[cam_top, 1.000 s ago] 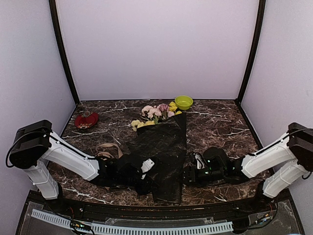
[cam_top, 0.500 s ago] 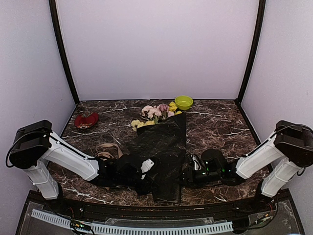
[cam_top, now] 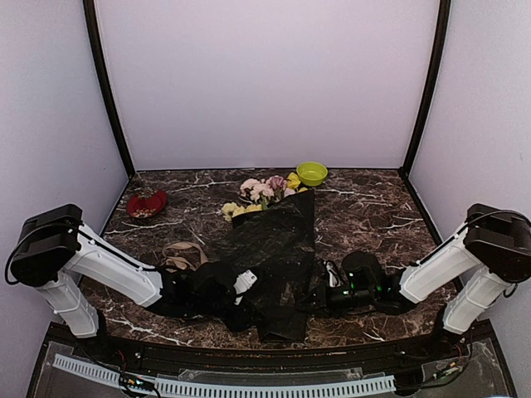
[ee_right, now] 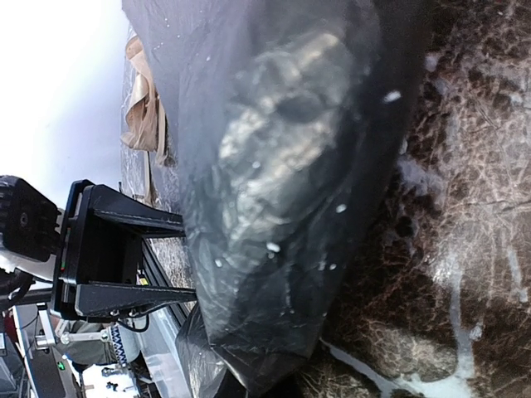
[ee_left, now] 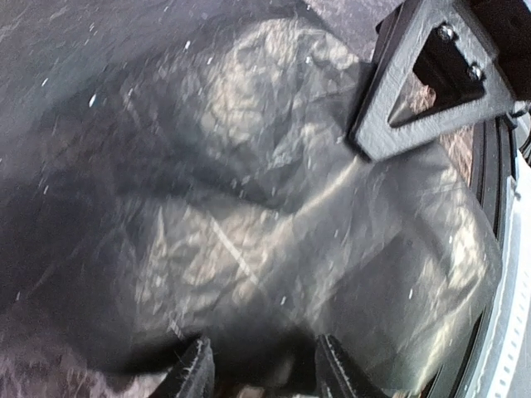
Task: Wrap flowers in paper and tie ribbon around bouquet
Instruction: Pick up the folded bouquet from the center of the board.
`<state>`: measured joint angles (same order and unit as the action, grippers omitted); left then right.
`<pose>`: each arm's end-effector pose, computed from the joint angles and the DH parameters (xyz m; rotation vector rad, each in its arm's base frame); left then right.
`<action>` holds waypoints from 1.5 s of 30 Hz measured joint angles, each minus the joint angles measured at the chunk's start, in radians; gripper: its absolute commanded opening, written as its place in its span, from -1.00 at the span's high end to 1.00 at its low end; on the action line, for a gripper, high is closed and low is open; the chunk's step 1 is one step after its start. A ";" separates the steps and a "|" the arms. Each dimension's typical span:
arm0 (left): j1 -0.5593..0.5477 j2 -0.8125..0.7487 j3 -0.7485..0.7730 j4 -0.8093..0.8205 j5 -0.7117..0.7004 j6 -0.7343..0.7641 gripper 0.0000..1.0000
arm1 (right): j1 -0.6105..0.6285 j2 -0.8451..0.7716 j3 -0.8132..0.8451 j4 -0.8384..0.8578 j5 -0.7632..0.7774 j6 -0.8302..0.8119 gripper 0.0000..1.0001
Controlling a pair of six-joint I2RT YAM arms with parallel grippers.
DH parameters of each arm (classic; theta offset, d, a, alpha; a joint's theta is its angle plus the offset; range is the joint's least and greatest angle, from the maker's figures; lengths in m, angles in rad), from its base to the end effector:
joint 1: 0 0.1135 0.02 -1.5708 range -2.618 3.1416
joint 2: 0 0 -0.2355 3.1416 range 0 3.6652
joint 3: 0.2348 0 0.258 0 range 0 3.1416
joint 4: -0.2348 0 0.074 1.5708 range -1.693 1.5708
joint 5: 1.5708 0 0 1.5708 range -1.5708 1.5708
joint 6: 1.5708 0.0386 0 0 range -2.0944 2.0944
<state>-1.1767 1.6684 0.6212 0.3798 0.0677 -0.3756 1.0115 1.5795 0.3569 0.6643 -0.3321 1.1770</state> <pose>0.1161 -0.2861 0.0909 0.9717 2.1936 -0.8733 0.1261 0.2252 0.0751 -0.0255 2.5742 1.4599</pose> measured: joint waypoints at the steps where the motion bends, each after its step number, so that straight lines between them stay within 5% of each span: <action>1: 0.000 -0.013 -0.005 -0.014 -0.001 0.002 0.03 | 0.000 0.000 0.000 0.000 0.000 0.003 1.00; 11: 0.016 -0.257 -0.017 -0.196 -0.081 0.005 -0.22 | 0.000 -0.037 0.000 -0.039 0.015 0.006 1.00; 19: 0.273 -0.398 0.009 -0.482 -0.161 -0.121 -0.34 | 0.000 -0.037 0.000 -0.048 0.019 0.006 1.00; 26: 0.308 -0.328 0.010 -0.589 -0.134 -0.163 0.05 | 0.000 -0.037 0.010 -0.075 0.021 -0.009 1.00; 42: 0.279 -0.137 0.118 -0.642 -0.110 -0.154 -0.08 | 0.000 -0.053 0.013 -0.108 0.035 -0.028 1.00; 45: 0.269 -0.124 0.127 -0.640 -0.115 -0.152 0.23 | 0.000 -0.058 0.013 -0.116 0.038 -0.032 1.00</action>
<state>-0.9081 1.5444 0.7486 -0.2604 -0.0471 -0.5274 1.0115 1.5215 0.3698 0.5480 -0.2943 1.1450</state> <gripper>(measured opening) 0.527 0.004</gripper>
